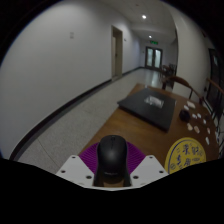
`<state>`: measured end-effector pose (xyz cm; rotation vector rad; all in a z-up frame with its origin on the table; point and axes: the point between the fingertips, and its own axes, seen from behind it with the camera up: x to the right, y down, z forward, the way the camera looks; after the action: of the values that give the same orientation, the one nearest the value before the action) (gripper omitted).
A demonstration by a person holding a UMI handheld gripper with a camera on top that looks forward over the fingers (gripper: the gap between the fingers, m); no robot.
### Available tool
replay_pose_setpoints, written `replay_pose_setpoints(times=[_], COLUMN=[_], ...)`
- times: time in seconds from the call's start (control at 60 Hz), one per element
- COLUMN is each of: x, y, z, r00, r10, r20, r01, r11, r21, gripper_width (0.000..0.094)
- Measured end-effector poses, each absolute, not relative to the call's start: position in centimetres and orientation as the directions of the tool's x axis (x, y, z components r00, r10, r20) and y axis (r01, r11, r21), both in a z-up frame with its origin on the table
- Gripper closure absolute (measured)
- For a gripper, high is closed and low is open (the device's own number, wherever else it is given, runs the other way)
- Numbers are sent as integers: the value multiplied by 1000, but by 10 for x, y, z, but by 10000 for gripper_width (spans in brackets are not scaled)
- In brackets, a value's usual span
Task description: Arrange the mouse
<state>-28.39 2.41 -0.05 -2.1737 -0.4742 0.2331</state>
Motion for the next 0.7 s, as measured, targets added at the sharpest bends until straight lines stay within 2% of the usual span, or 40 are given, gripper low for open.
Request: replay_pose_setpoints(times=[0.083, 0.167, 0.25, 0.3, 0.383, 0.45, 0.567, 0.7], x=[-263, -231, -174, -132, -66, -35, -19, -28], y=[25, 25, 31, 43, 55, 58, 60, 55], z=[63, 132, 177, 187, 168, 135, 48, -10], r00=[916, 930, 958, 975, 991, 994, 996, 996], r10=[398, 367, 288, 222, 131, 76, 65, 78], r20=[49, 15, 1, 17, -20, -72, -62, -51], r01=[232, 148, 85, 77, 23, -35, -18, 7], r11=[-427, -338, -278, -263, -320, -403, -534, -609], r21=[-874, -929, -957, -962, -947, -915, -845, -793], gripper_width=[580, 583, 584, 586, 585, 584, 584, 586])
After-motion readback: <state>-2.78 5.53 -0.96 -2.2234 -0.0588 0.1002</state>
